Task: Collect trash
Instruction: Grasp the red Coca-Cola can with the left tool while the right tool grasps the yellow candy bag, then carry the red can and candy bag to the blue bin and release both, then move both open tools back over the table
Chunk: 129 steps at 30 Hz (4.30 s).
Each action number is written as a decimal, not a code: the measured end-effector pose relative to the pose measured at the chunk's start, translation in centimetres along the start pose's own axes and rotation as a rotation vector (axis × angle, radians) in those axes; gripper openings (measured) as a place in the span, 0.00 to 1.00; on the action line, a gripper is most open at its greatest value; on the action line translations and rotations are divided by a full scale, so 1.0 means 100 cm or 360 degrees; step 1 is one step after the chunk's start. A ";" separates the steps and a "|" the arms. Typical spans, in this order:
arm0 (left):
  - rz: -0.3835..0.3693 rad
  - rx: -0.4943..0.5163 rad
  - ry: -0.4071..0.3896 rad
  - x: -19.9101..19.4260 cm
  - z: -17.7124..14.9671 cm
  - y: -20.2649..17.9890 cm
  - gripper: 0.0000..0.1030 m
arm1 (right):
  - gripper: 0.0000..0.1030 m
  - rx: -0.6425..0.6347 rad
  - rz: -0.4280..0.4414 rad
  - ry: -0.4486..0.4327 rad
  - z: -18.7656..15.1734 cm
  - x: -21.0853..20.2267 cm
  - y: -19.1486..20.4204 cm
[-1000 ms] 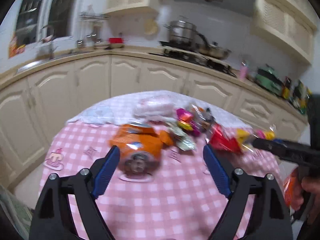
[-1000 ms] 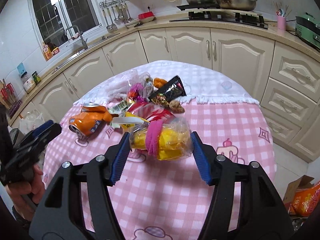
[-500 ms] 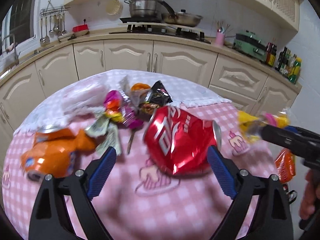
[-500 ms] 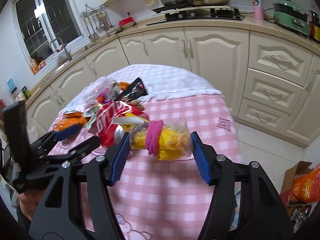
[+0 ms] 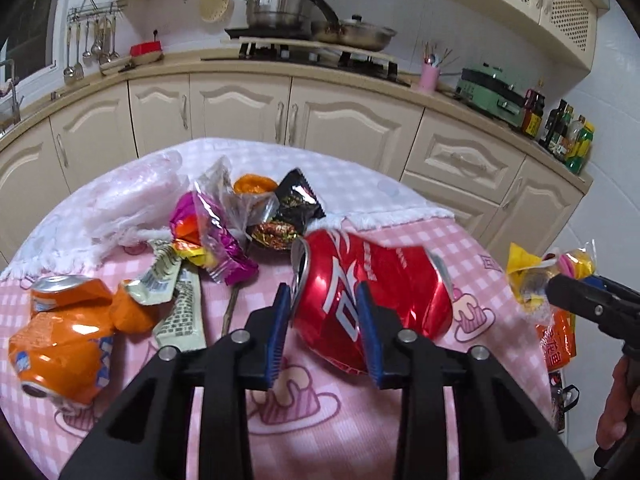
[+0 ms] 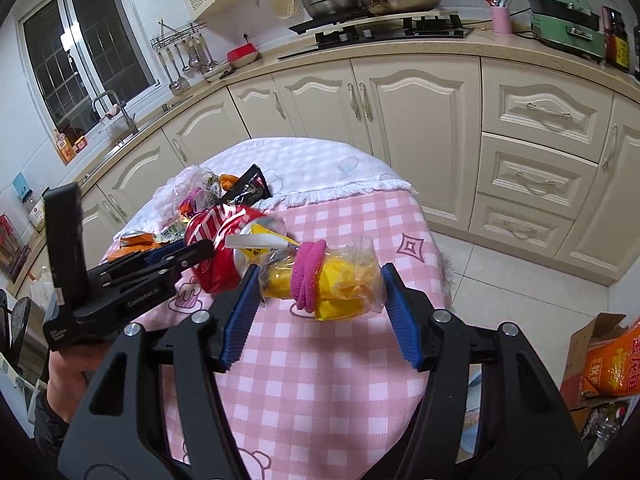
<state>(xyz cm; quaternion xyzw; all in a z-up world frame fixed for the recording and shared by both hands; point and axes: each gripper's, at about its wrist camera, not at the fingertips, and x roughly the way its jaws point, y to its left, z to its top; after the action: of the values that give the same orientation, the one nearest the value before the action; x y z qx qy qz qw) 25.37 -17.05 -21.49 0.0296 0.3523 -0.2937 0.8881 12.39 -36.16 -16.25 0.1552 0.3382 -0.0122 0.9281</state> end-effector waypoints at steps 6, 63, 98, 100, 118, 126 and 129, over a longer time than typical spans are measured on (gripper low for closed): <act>-0.0009 -0.0025 -0.0078 -0.026 0.000 0.000 0.31 | 0.58 -0.0006 0.0001 -0.0040 0.003 -0.013 0.000; -0.0302 0.0765 0.0562 0.149 -0.131 -0.340 0.90 | 0.94 0.1287 -0.0564 0.0316 -0.217 -0.032 -0.378; -0.0237 0.0421 -0.0311 -0.118 -0.005 -0.221 0.92 | 0.94 0.0495 -0.0262 -0.0333 -0.015 -0.147 -0.130; -0.0196 0.0382 -0.0347 -0.131 -0.001 -0.204 0.92 | 0.94 0.0403 -0.0207 -0.0360 -0.003 -0.150 -0.100; 0.0221 0.0106 -0.0584 -0.223 -0.009 -0.068 0.94 | 0.94 -0.0074 0.0077 -0.0391 0.023 -0.129 0.079; 0.0395 0.0008 -0.0574 -0.234 -0.023 -0.011 0.94 | 0.94 -0.0141 0.0113 -0.0337 0.021 -0.101 0.109; 0.0448 -0.0025 -0.0546 -0.229 -0.028 0.009 0.94 | 0.94 -0.0150 0.0105 -0.0292 0.020 -0.085 0.111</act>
<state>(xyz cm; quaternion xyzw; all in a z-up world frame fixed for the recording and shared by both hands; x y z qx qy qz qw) 10.87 -4.15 -9.03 0.0210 0.1907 -0.1646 0.9675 8.54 -26.87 -6.33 0.1206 0.2466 0.0203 0.9614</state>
